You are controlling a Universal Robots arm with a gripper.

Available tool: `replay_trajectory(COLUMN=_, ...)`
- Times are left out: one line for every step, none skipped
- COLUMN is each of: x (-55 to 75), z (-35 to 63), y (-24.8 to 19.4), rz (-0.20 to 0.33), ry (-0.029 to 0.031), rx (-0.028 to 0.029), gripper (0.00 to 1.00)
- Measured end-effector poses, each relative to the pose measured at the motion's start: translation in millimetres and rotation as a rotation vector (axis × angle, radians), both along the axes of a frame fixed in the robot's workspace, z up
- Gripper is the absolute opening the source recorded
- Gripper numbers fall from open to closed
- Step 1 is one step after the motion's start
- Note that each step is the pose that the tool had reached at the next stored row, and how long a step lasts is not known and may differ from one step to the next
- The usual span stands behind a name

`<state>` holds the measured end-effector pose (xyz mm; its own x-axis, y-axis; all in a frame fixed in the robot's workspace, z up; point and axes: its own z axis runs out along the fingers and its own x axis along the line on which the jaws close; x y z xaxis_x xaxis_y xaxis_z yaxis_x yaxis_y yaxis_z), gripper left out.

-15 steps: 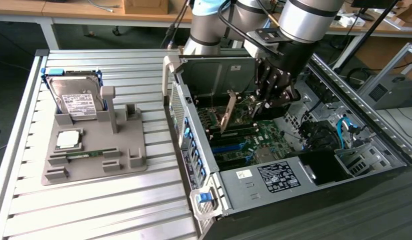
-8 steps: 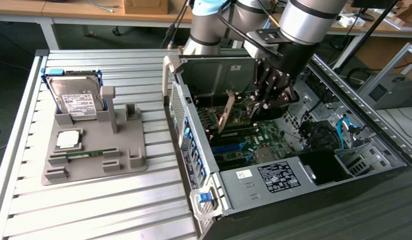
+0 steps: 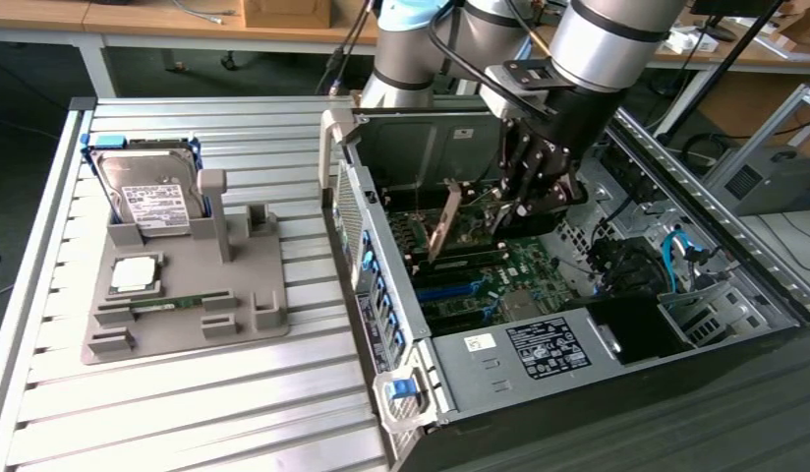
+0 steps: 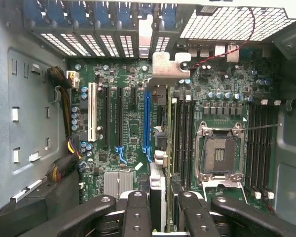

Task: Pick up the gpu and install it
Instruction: 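Insert the gpu into the slot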

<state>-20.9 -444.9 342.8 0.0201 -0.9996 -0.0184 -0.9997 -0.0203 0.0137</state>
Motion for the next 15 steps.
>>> replay_trajectory(x=-0.2, z=-0.4, y=-0.5, rz=0.000, ry=0.0000, rx=0.0001, gripper=0.27)
replay_trajectory(x=-0.2, z=-0.6, y=-0.9, rz=0.000, ry=0.0000, rx=0.0000, gripper=0.27)
replay_trajectory(x=-0.3, z=-0.9, y=-1.2, rz=0.000, ry=0.0000, rx=0.0000, gripper=0.27)
replay_trajectory(x=-0.5, z=-1.1, y=-1.8, rz=0.000, ry=0.0001, rx=-0.0002, gripper=0.27)
replay_trajectory(x=-0.7, z=-1.3, y=-2.3, rz=0.000, ry=0.0001, rx=-0.0002, gripper=0.27)
replay_trajectory(x=-1.0, z=-1.6, y=-2.9, rz=0.000, ry=0.0001, rx=-0.0001, gripper=0.27)
replay_trajectory(x=-1.4, z=-1.8, y=-3.6, rz=0.000, ry=0.0000, rx=-0.0001, gripper=0.27)
replay_trajectory(x=-1.7, z=-2.1, y=-4.0, rz=0.000, ry=0.0000, rx=0.0001, gripper=0.27)
replay_trajectory(x=-2.0, z=-2.5, y=-4.3, rz=0.000, ry=-0.0001, rx=0.0002, gripper=0.27)
replay_trajectory(x=-2.3, z=-2.9, y=-4.7, rz=0.000, ry=-0.0001, rx=0.0002, gripper=0.27)
replay_trajectory(x=-2.9, z=-3.2, y=-5.1, rz=0.000, ry=0.0000, rx=0.0000, gripper=0.27)
replay_trajectory(x=-3.4, z=-3.6, y=-5.4, rz=0.000, ry=0.0000, rx=0.0000, gripper=0.27)
replay_trajectory(x=-3.9, z=-3.9, y=-5.7, rz=0.000, ry=-0.0001, rx=0.0001, gripper=0.27)
replay_trajectory(x=-4.6, z=-4.2, y=-5.9, rz=0.000, ry=-0.0001, rx=0.0000, gripper=0.27)
replay_trajectory(x=-5.2, z=-4.5, y=-6.2, rz=0.000, ry=0.0000, rx=0.0000, gripper=0.27)
